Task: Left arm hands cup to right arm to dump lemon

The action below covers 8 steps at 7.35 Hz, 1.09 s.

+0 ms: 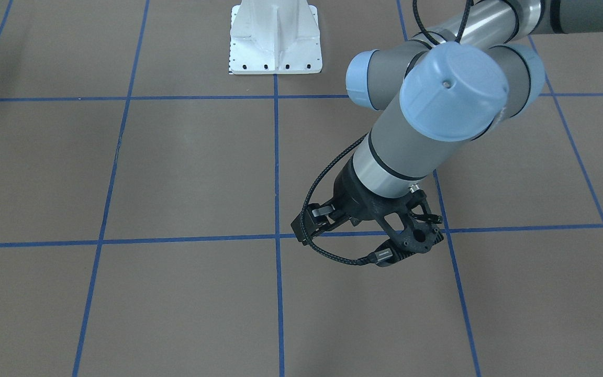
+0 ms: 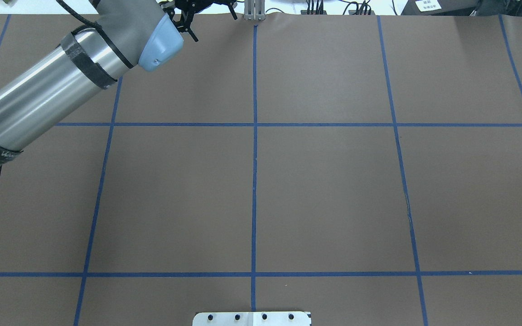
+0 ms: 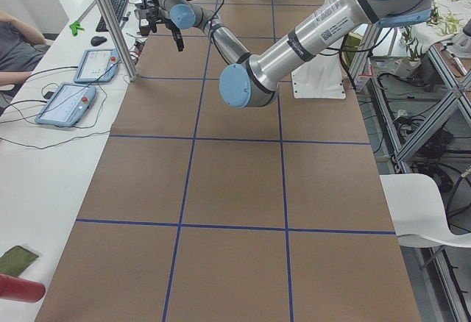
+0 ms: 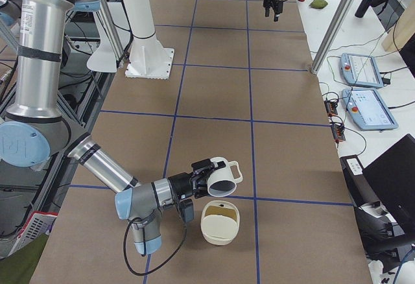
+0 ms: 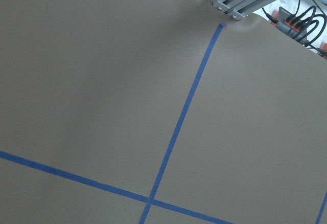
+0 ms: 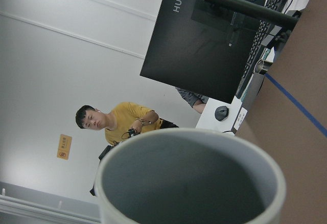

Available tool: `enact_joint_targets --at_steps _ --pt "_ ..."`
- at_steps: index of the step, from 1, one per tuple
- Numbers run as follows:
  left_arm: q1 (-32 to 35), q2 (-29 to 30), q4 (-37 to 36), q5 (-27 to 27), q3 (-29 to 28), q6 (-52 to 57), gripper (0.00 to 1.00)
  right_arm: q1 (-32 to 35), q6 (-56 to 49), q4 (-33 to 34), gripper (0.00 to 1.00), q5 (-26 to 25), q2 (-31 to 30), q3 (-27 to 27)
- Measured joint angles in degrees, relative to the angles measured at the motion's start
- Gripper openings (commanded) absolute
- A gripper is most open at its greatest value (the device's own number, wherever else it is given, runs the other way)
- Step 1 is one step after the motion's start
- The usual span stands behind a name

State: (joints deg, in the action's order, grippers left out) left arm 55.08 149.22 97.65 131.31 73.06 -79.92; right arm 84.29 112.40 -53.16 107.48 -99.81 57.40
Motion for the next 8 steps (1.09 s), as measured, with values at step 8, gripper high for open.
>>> enact_joint_targets --at_steps 8 --pt "-1.2 -0.6 0.4 -1.1 0.4 0.0 1.00 -0.4 -43.2 45.8 0.34 7.0 6.8 22.5"
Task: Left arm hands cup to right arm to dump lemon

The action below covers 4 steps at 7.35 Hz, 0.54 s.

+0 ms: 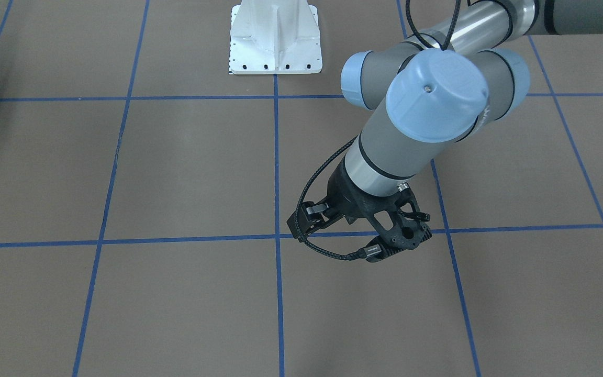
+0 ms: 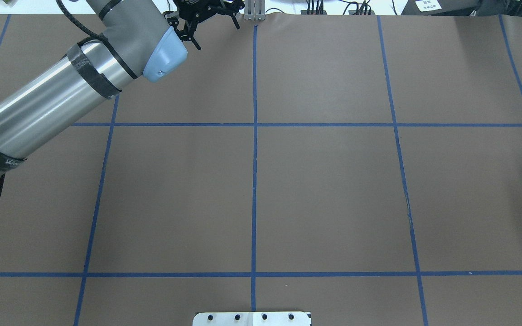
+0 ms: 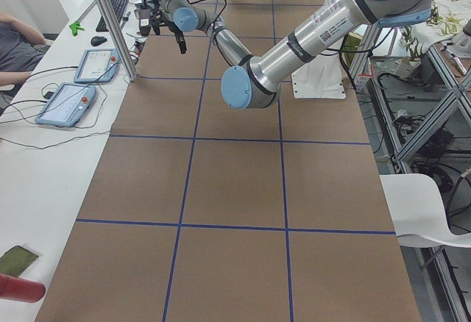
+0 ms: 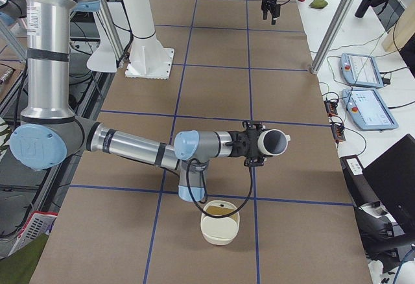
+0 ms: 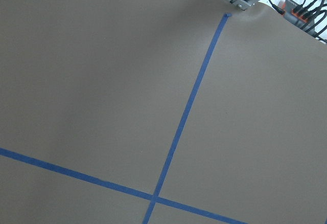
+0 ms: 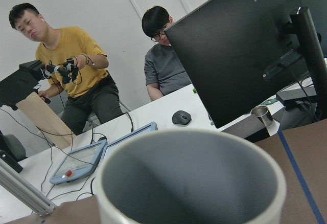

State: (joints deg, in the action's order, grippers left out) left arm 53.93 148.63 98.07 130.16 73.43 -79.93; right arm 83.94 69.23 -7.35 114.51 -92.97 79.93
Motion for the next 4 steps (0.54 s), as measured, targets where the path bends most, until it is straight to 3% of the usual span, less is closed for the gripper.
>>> enact_joint_targets --at_steps 4 --pt "0.0 0.1 0.0 0.3 0.1 0.0 1.00 -5.2 -21.2 24.7 0.34 -0.5 13.5 1.6"
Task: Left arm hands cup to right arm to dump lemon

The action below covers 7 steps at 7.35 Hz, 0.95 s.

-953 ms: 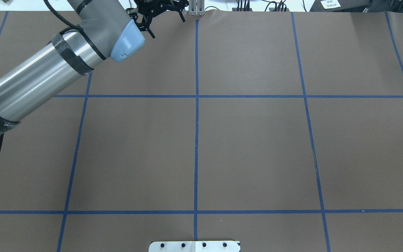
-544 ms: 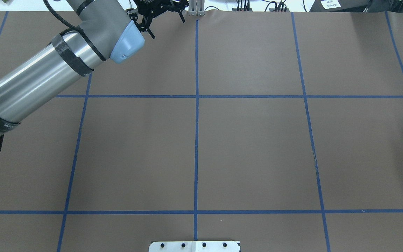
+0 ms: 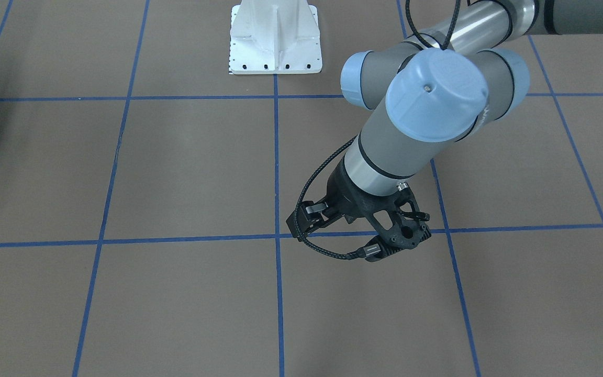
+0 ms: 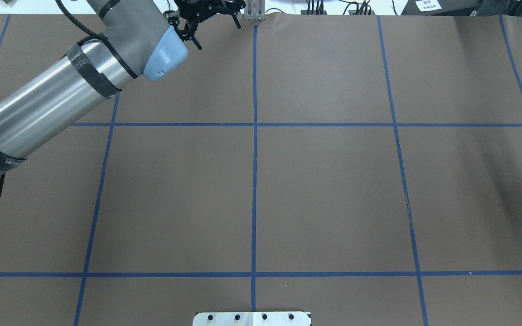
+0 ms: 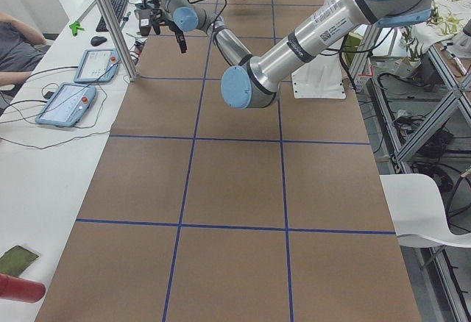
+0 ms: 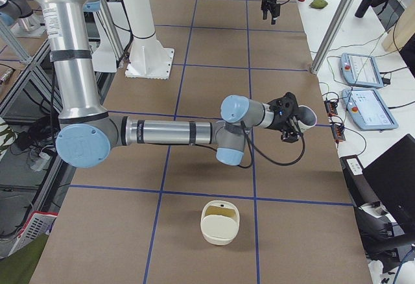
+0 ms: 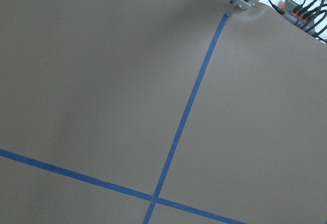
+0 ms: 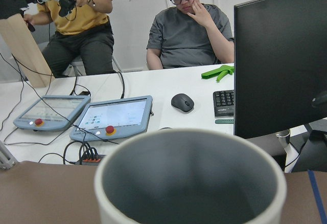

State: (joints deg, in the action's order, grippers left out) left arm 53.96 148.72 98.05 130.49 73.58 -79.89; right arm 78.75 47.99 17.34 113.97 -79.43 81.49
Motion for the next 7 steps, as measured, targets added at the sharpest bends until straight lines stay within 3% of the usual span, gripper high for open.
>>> enact_joint_targets --at_steps 2,5,7 --pt "-0.1 0.2 -0.1 0.1 0.0 0.1 1.00 -6.9 -4.0 12.6 0.33 -5.1 7.2 1.7" --pt "-0.3 0.5 -0.4 1.4 -0.2 -0.5 1.00 -24.1 -4.3 34.5 0.33 -23.8 14.3 11.9" --pt "-0.5 0.8 -0.4 2.4 -0.1 -1.9 1.00 -32.0 -3.8 42.8 0.33 -33.4 17.4 16.0"
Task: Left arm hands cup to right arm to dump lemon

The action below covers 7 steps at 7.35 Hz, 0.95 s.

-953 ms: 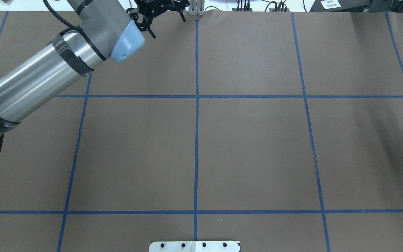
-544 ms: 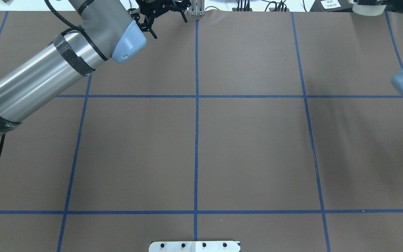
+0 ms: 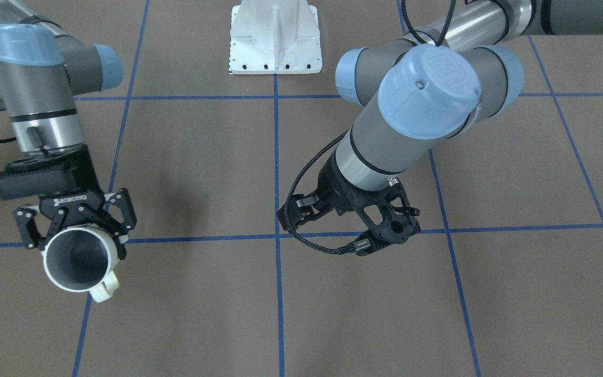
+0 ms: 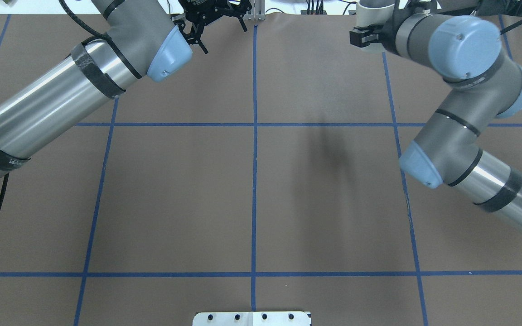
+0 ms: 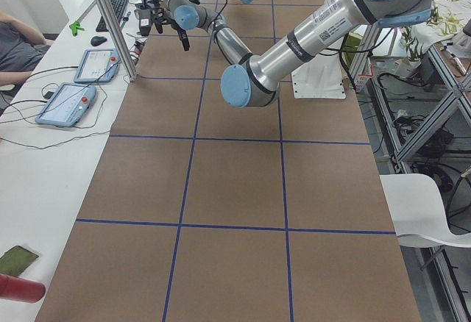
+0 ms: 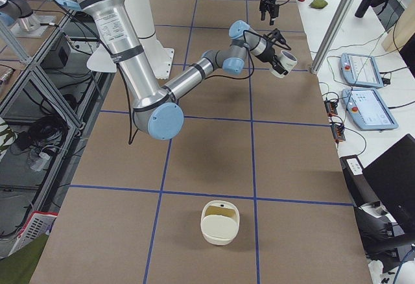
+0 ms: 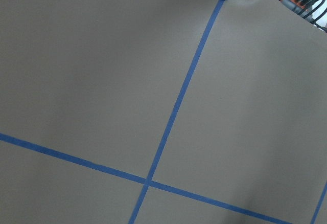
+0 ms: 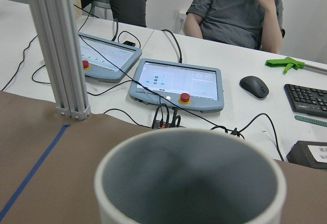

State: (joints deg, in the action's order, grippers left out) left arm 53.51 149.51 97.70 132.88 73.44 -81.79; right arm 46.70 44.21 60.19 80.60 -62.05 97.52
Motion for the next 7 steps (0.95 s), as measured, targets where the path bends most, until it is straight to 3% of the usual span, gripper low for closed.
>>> enact_joint_targets --at_steps 2,4,7 --pt "-0.1 0.6 0.0 1.2 0.0 -0.9 1.00 -7.4 0.1 6.4 0.33 -11.2 3.7 0.8" --pt "-0.1 1.0 0.0 3.9 0.1 -1.1 1.00 -13.2 0.0 8.7 0.33 -20.8 5.3 0.8" --pt "-0.1 1.3 0.6 9.3 0.1 -1.1 1.00 -18.9 0.1 8.8 0.34 -28.7 6.8 0.9"
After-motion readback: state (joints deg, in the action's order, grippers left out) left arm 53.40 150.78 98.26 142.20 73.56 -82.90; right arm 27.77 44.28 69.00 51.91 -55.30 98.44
